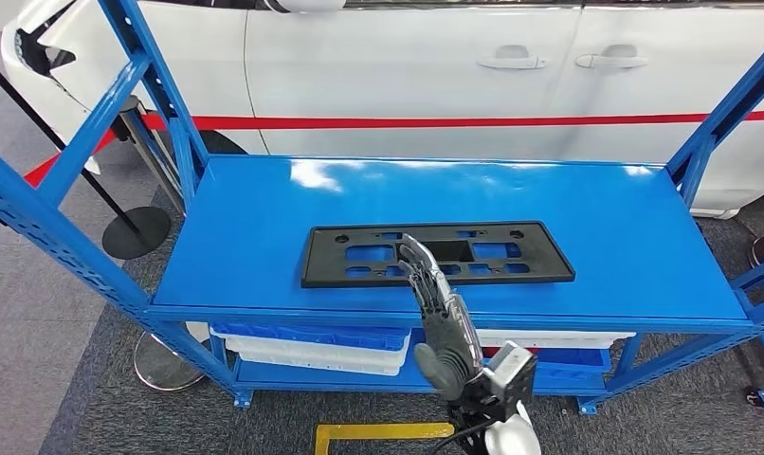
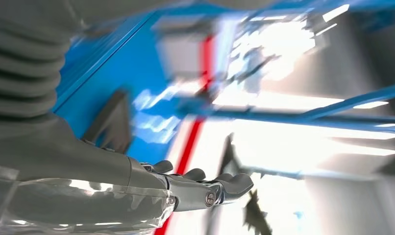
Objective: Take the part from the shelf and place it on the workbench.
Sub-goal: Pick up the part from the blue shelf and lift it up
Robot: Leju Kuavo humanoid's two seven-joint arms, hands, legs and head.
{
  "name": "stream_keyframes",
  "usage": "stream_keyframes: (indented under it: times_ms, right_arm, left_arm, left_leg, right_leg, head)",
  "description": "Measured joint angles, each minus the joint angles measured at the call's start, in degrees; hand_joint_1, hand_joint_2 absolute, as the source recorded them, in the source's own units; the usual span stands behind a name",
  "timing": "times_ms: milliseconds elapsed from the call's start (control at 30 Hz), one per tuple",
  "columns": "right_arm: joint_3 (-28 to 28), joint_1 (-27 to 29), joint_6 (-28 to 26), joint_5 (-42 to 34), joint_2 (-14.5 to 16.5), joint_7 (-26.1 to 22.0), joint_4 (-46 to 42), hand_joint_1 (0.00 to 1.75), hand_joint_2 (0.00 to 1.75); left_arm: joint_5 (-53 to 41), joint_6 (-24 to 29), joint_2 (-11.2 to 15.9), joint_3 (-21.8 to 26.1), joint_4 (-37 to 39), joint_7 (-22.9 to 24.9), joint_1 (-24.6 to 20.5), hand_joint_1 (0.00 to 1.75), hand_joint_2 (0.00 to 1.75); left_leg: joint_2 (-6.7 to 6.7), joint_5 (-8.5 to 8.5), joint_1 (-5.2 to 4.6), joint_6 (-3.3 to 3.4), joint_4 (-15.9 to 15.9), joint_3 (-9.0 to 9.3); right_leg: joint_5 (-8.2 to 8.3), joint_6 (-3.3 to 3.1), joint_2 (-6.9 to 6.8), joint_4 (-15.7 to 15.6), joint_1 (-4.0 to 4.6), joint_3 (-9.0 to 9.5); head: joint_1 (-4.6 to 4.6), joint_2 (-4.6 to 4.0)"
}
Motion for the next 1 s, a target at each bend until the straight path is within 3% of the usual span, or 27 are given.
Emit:
stream_keyframes:
  times_ms: [33, 67, 167, 233, 333, 400, 467, 500, 533, 567, 667, 733, 833, 900, 1000]
  right_arm:
    - [0.3, 0.1, -1.8, 2.4, -0.3, 0.2, 0.2, 0.0, 1.75]
    - [0.6, 0.2, -2.9, 3.9, -0.5, 0.3, 0.4, 0.0, 1.75]
    - [1.6, 0.0, -5.4, 7.9, -0.9, 1.2, 0.8, 0.0, 1.75]
    - [2.8, -0.4, -8.2, 12.9, -1.3, 2.3, 1.3, 0.0, 1.75]
    - [5.3, -1.1, -13.5, 22.1, -1.9, 4.4, 2.4, 0.0, 1.75]
    - [7.4, -1.9, -17.6, 28.7, -2.3, 5.7, 3.4, 0.0, 1.75]
    - [9.4, -2.4, -20.6, 32.9, -2.6, 6.3, 4.5, 0.0, 1.75]
    - [10.3, -2.5, -21.5, 34.2, -2.8, 6.6, 5.0, 0.0, 1.75]
    - [11.0, -2.5, -22.4, 35.4, -3.0, 7.0, 5.5, 0.0, 1.75]
    - [11.6, -2.6, -23.8, 37.3, -3.2, 7.6, 6.0, 0.0, 1.75]
    - [13.7, -3.0, -32.4, 49.3, -3.7, 11.2, 7.2, 0.0, 1.75]
    - [15.0, -3.2, -38.8, 59.0, -3.9, 13.9, 8.1, 0.0, 1.75]
    - [16.3, -3.4, -44.1, 67.2, -4.2, 16.5, 9.3, 0.0, 1.75]
    - [16.9, -3.6, -45.4, 68.9, -4.6, 17.1, 9.8, 0.0, 1.75]
    - [17.8, -3.9, -45.8, 69.2, -5.1, 17.1, 10.7, 0.0, 1.75]
  left_arm:
    - [0.0, 0.0, -0.1, 0.1, 0.0, 0.0, 0.1, 0.0, 0.0]
    - [0.0, 0.0, -0.2, 0.1, 0.0, 0.0, 0.1, 0.0, 0.0]
    - [0.0, 0.0, -0.6, 0.4, 0.0, 0.0, 0.1, 0.0, 0.0]
    - [0.0, 0.0, -0.7, 0.5, 0.0, 0.2, 0.1, 0.0, 0.0]
    - [0.1, -0.1, -0.8, 0.6, 0.0, 0.3, 0.1, 0.0, 0.0]
    - [0.1, -0.2, -0.9, 0.8, 0.0, 0.3, 0.0, 0.0, 0.0]
    - [0.1, -0.4, -1.0, 0.9, 0.0, 0.3, 0.1, 0.0, 0.0]
    - [0.1, -0.5, -1.0, 0.9, 0.0, 0.3, 0.2, 0.0, 0.0]
    - [0.1, -0.6, -1.1, 1.0, 0.0, 0.3, 0.3, 0.0, 0.0]
    - [0.1, -0.7, -1.1, 1.0, 0.0, 0.3, 0.4, 0.0, 0.0]
    - [-0.1, -1.0, -1.3, 1.0, 0.0, 0.3, 0.4, 0.0, 0.0]
    - [-0.4, -1.1, -1.4, 1.0, 0.0, 0.3, 0.3, 0.0, 0.0]
    - [-0.6, -1.3, -1.7, 1.0, 0.0, 0.3, 0.3, 0.0, 0.0]
    - [-0.7, -1.4, -2.0, 1.0, 0.0, 0.3, 0.3, 0.0, 0.0]
    - [-0.8, -1.6, -2.3, 1.0, 0.0, 0.3, 0.3, 0.0, 0.0]
  left_leg:
    - [0.06, -0.02, 0.0, -0.03, 0.0, -0.01]
    - [0.07, -0.07, 0.02, -0.09, 0.1, 0.03]
    - [0.03, -0.48, -0.11, -0.74, 0.4, 0.15]
    - [0.04, -0.73, -0.3, -1.45, 0.6, 0.08]
    - [0.06, -1.35, -0.09, -2.54, 1.0, 0.08]
    - [-0.09, -3.93, 0.06, -3.1, 5.0, -1.65]
    - [-0.17, -7.58, 0.1, -3.4, 12.7, -5.32]
    - [-0.17, -8.52, 0.1, -3.46, 15.8, -6.89]
    - [-0.17, -8.36, 0.1, -3.43, 17.0, -7.63]
    - [-0.18, -7.05, 0.09, -3.31, 15.9, -7.26]
    - [-0.32, -1.38, -0.11, -2.32, 4.8, -2.35]
    - [-0.39, -0.43, -0.43, -1.67, 1.0, -0.79]
    - [-0.36, -0.07, -0.4, -0.83, 0.4, -0.53]
    - [-0.23, 0.45, -0.06, -0.22, -0.2, -0.27]
    - [-0.05, 0.58, -0.03, 0.01, -0.2, -0.44]
  right_leg:
    - [0.27, 0.1, -0.08, 0.8, -0.12, -0.34]
    - [1.6, 0.13, -0.21, -0.8, -0.23, 0.49]
    - [6.44, -0.28, -0.83, -11.9, -0.31, 6.18]
    - [6.85, -0.88, -0.88, -14.8, -0.07, 7.48]
    - [6.99, -1.95, -0.58, -15.2, 0.02, 7.61]
    - [7.14, -2.68, -0.58, -15.5, -0.13, 7.78]
    - [7.07, -3.03, -0.57, -15.5, 0.04, 7.75]
    - [7.04, -3.11, -0.55, -15.4, 0.15, 7.75]
    - [7.0, -3.15, -0.51, -15.4, 0.26, 7.76]
    - [6.98, -3.17, -0.42, -15.3, 0.35, 7.8]
    - [6.87, -2.99, -0.15, -15.2, 0.66, 7.91]
    - [6.86, -2.54, -0.09, -15.1, 0.75, 7.84]
    - [6.71, -1.54, -0.13, -15.0, 0.72, 7.83]
    - [4.49, -0.93, -0.22, -11.8, 0.63, 6.5]
    - [-0.57, -0.27, -0.28, -1.3, 0.14, 1.64]
  head:
    - [0.0, 0.0]
    - [0.0, 0.0]
    - [-0.01, 0.0]
    - [-0.04, 0.0]
    - [-0.07, -0.01]
    - [-0.13, -0.01]
    - [-0.17, 0.0]
    - [-0.16, 0.0]
    - [-0.17, 0.0]
    - [-0.17, 0.0]
    - [-0.15, 0.0]
    - [-0.14, 0.0]
    - [-0.11, 0.0]
    - [0.02, 0.0]
    - [0.11, 0.0]
